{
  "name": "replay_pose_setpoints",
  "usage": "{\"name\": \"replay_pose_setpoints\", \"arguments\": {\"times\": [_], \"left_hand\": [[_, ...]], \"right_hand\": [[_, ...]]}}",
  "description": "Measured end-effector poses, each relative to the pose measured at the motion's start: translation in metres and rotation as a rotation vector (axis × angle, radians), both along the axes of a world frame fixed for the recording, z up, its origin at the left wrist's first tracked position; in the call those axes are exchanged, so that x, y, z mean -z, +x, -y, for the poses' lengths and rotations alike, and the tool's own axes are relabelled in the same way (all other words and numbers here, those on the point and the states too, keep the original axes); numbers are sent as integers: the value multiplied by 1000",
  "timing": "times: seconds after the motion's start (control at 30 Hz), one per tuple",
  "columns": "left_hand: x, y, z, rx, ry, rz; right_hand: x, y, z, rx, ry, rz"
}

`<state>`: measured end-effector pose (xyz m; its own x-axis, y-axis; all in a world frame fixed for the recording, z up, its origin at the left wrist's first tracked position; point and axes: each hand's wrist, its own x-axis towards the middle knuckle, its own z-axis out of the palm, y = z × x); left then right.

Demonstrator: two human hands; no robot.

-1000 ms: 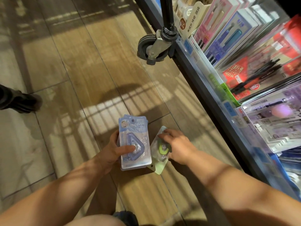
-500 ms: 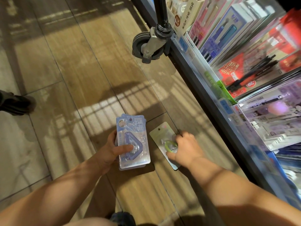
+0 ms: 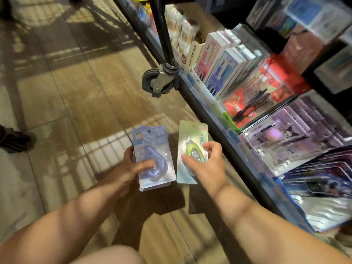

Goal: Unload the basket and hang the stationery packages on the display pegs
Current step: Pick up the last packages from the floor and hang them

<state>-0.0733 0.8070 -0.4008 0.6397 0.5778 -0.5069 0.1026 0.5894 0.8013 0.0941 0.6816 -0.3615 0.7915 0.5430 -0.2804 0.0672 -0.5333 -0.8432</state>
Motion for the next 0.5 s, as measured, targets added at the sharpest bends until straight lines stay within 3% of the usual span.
{"name": "replay_pose_setpoints", "arguments": {"times": [0.5], "left_hand": [[-260,50,45,189,256,248]], "right_hand": [[-248,-7,72,-96,548,164]]}}
